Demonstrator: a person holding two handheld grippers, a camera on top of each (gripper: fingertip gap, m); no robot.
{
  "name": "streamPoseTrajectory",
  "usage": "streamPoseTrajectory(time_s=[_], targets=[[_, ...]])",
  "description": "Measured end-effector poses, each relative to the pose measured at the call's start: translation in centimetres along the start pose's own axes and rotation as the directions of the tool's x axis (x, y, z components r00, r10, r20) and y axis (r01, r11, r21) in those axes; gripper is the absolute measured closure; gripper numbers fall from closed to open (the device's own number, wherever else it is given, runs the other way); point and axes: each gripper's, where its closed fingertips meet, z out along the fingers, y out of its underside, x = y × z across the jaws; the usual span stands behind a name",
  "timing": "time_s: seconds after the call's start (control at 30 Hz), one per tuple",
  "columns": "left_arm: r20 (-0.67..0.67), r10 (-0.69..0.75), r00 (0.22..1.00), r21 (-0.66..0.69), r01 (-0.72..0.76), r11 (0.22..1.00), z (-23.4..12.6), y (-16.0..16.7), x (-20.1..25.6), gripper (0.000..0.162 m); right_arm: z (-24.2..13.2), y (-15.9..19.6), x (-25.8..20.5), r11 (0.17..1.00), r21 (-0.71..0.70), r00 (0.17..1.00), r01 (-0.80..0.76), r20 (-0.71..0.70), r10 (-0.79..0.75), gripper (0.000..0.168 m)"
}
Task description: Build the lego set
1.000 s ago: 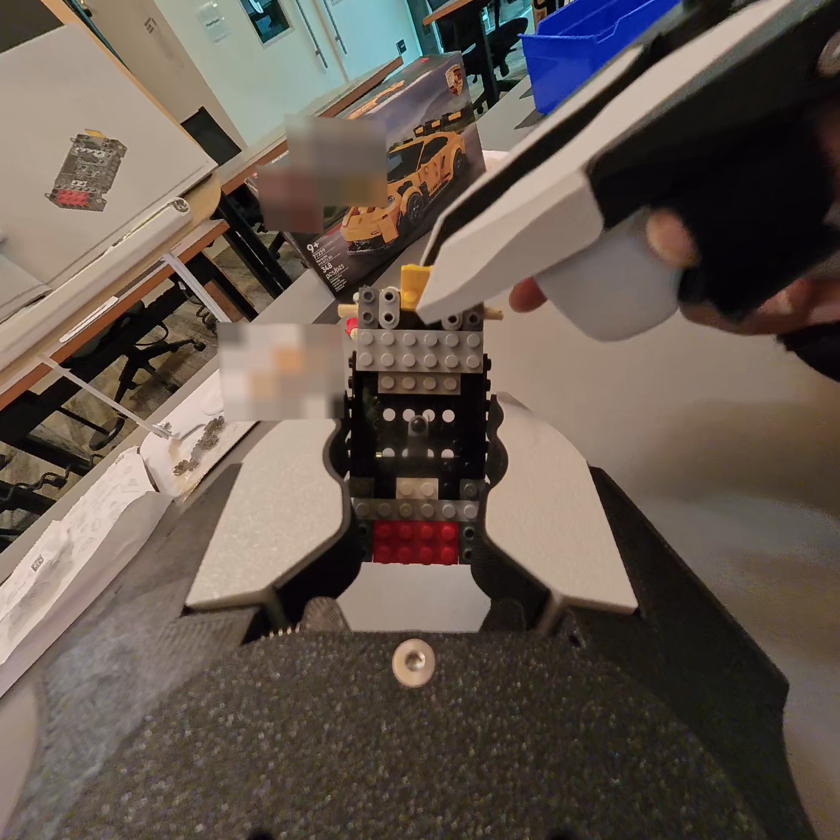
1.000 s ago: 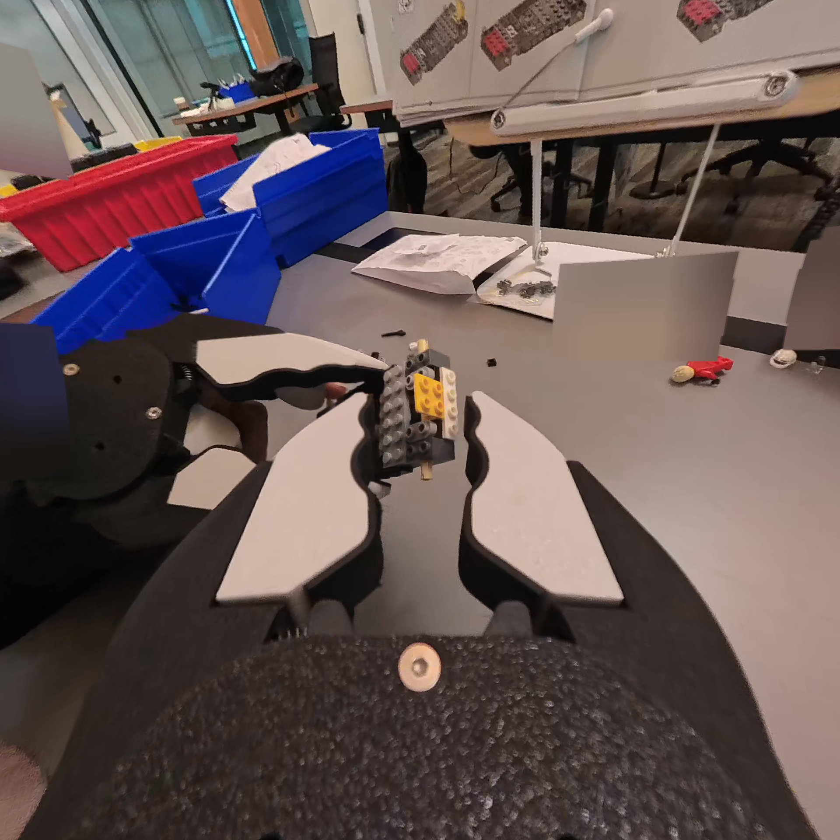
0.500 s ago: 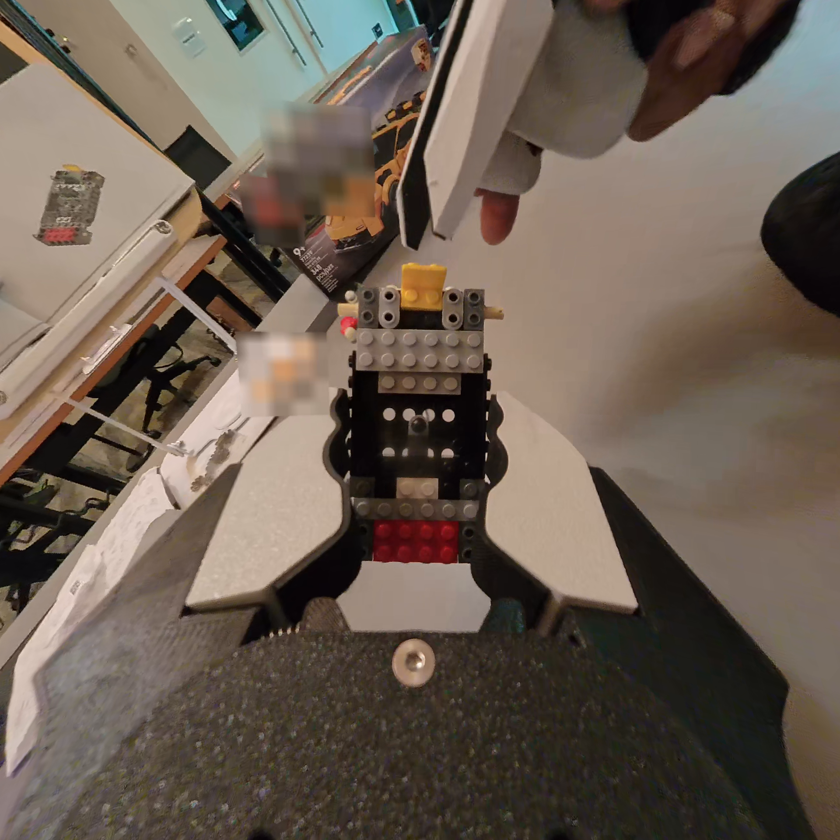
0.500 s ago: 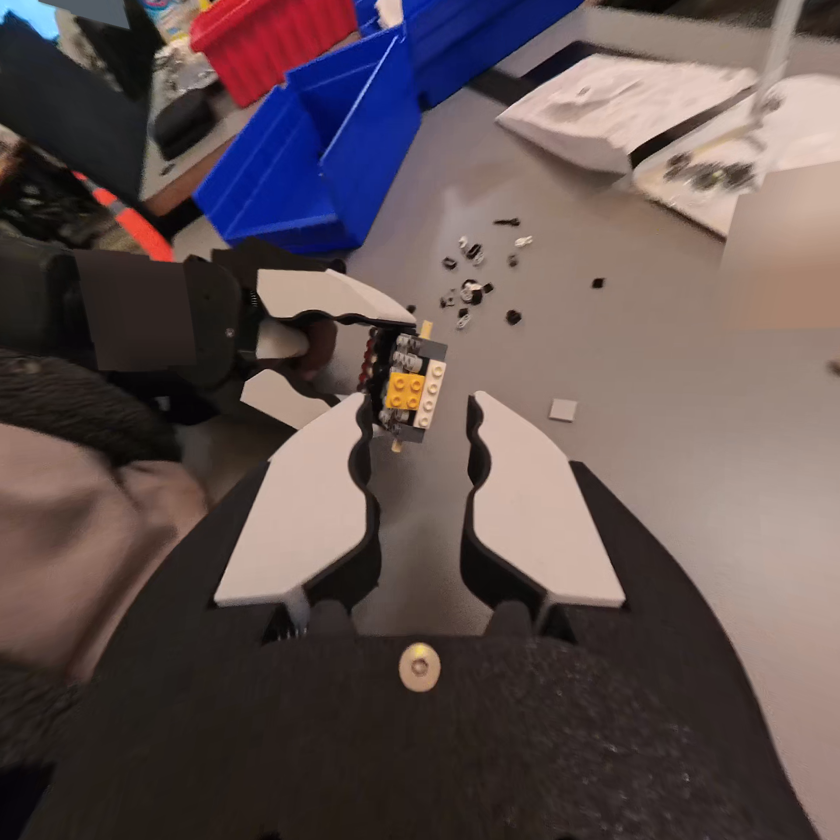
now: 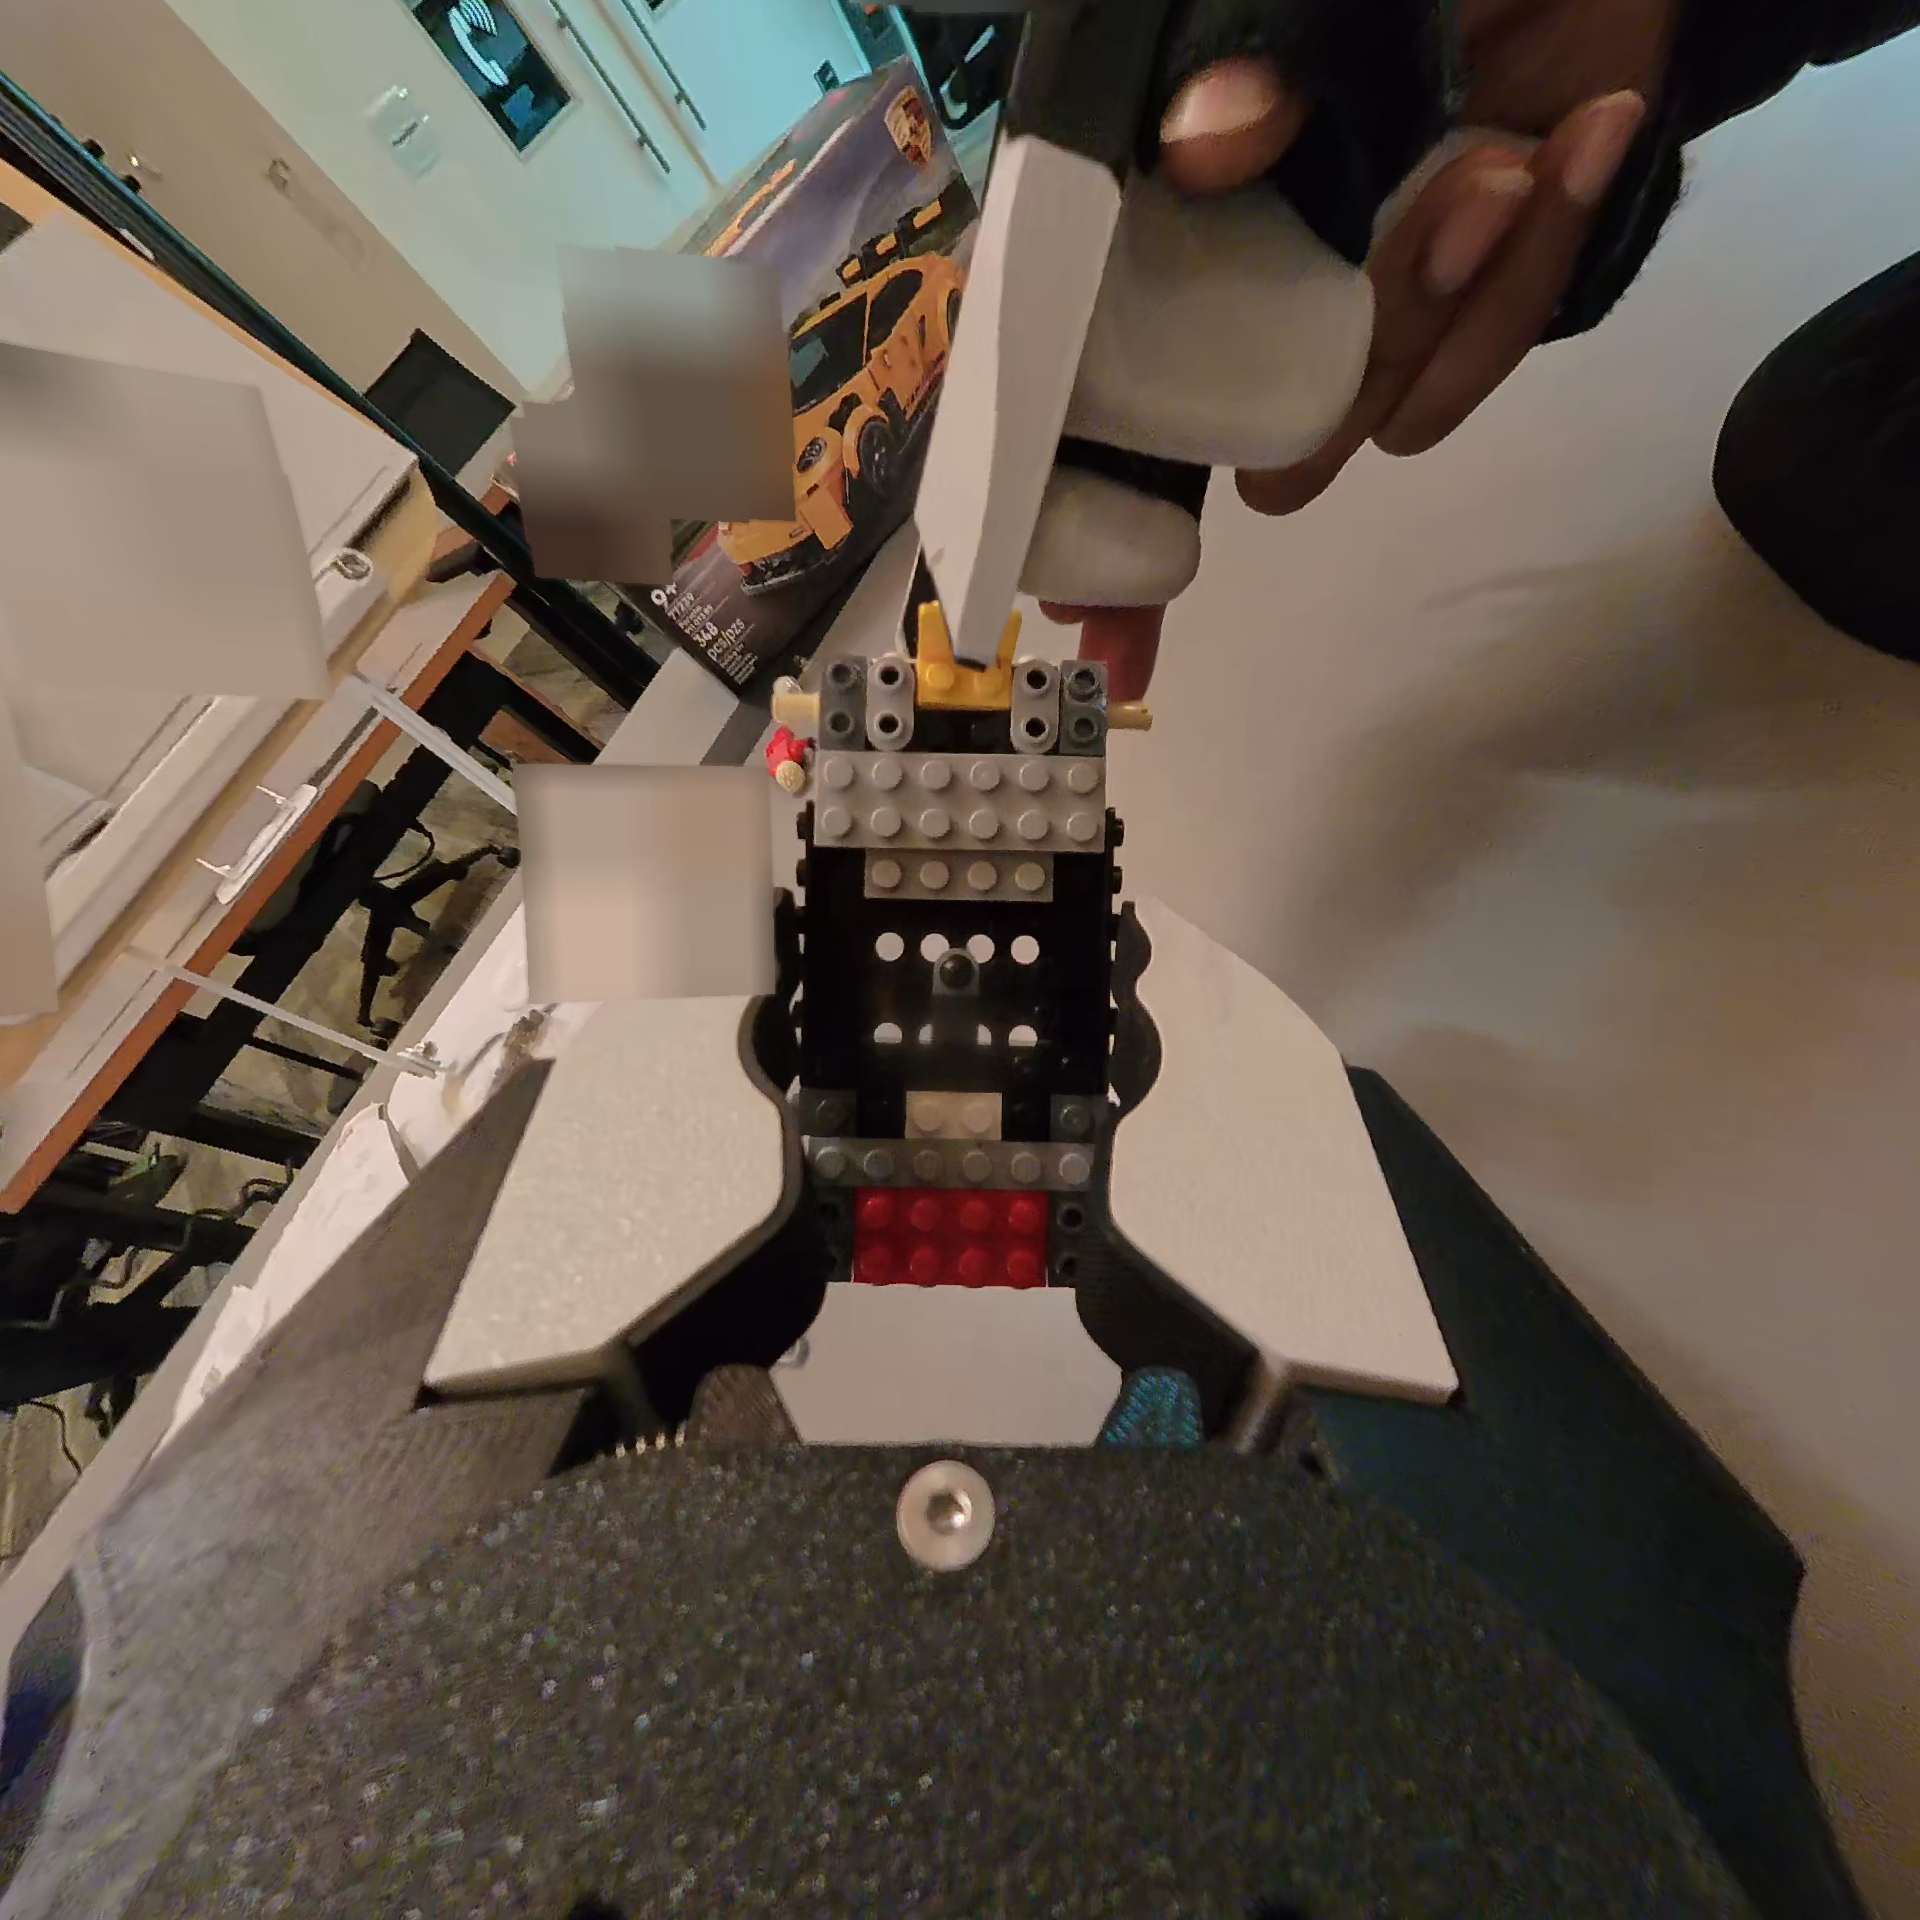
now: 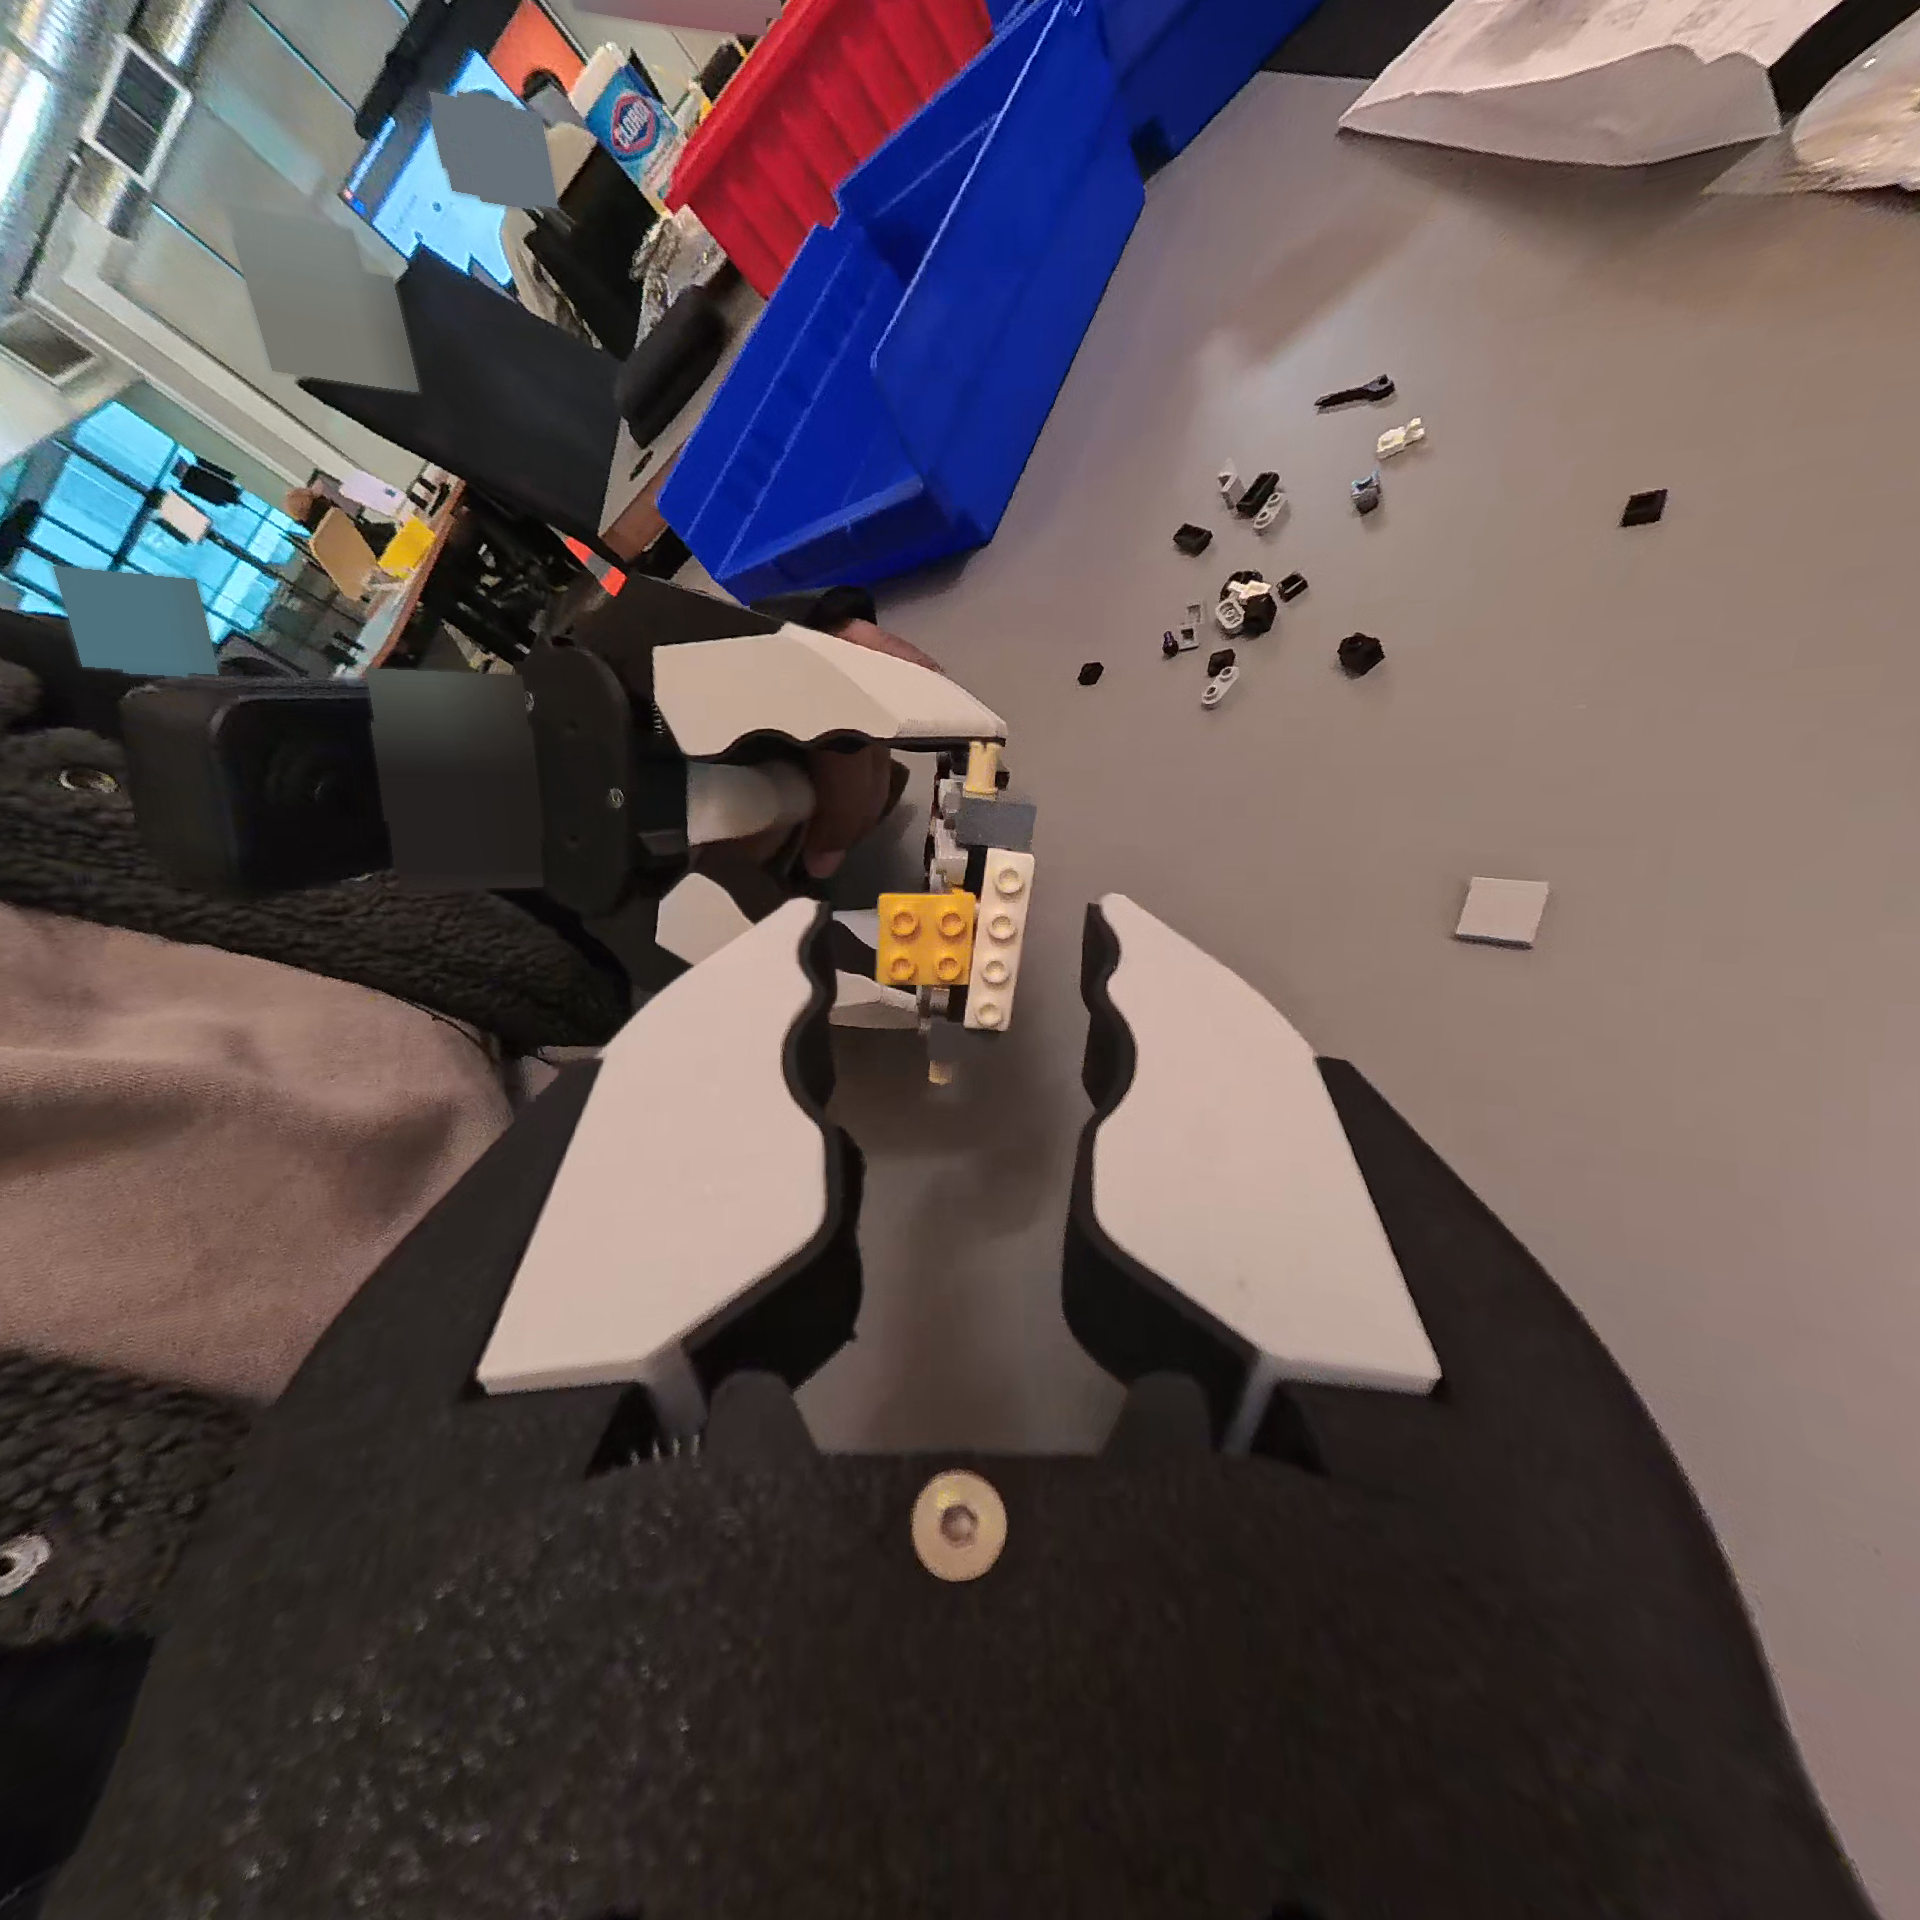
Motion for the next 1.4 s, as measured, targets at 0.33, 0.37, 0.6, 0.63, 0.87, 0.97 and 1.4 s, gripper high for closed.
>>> streamPoseTrajectory(time_s=[0.33,0.37,0.6,0.63,0.87,0.97,1.4], targets=[[0.059,0.087,0.994,0.043,-0.089,0.995,-0.8,-1.2,-0.4,0.105,0.2,-0.2,-1.1,0.995,0.032,0.995,0.095,-0.021,-0.094,0.140],[0.067,0.102,0.993,0.046,-0.105,0.993,-0.8,-1.3,-0.4,0.105,0.2,-0.2,-1.2,0.994,0.036,0.994,0.106,-0.024,-0.105,0.140],[0.090,0.167,0.982,0.071,-0.174,0.982,-1.3,-1.8,-0.4,0.105,0.0,-0.1,-1.9,0.989,0.057,0.990,0.136,-0.046,-0.133,0.143],[0.097,0.181,0.979,0.071,-0.188,0.980,-1.3,-1.8,-0.4,0.106,-0.1,-0.1,-1.9,0.989,0.057,0.990,0.137,-0.052,-0.135,0.143],[0.116,0.210,0.971,0.072,-0.219,0.973,-1.5,-2.0,-0.6,0.105,-0.1,-0.3,-2.2,0.984,0.084,0.984,0.158,-0.092,-0.151,0.143],[0.109,0.219,0.970,0.072,-0.228,0.971,-1.4,-1.8,-0.5,0.105,0.0,-0.1,-2.1,0.984,0.082,0.983,0.160,-0.103,-0.151,0.143],[0.071,0.202,0.977,0.078,-0.207,0.975,-1.3,-1.7,-0.8,0.105,0.2,-0.3,-2.0,0.982,0.074,0.981,0.171,-0.102,-0.163,0.141]])
